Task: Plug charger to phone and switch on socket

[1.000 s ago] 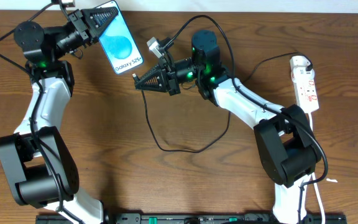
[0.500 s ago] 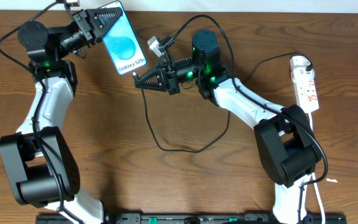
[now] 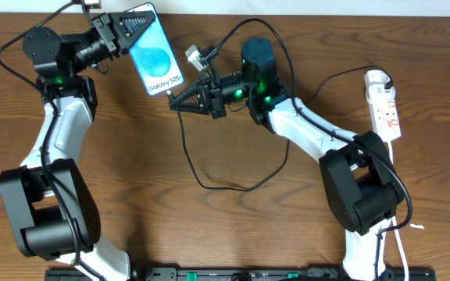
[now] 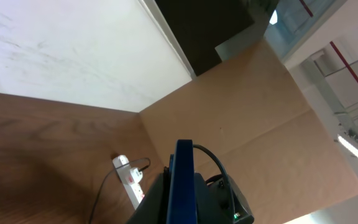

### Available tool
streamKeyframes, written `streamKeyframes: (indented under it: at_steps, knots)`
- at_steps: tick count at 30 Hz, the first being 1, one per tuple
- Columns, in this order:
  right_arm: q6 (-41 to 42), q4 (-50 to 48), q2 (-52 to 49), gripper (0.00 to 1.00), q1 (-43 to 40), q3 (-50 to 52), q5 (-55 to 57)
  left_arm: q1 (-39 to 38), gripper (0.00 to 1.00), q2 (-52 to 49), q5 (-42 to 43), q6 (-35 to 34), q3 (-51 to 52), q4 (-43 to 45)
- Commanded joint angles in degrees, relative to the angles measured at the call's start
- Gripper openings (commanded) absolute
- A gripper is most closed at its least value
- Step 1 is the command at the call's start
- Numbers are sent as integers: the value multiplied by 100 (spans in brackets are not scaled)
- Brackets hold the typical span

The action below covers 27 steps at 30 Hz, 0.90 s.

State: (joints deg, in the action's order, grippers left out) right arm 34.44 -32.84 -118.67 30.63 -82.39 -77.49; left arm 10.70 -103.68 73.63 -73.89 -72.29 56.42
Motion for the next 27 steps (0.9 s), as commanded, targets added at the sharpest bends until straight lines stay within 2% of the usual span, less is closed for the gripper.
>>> streamKeyframes:
  at_steps: [1,27]
  knots:
    - [136,-24,-48,1,26,-74,107,-28,7,146,87,-11,-42,74]
    - [540,-131,-48,1,44,-74,365,-83,7,146,98,-9,-42,74]
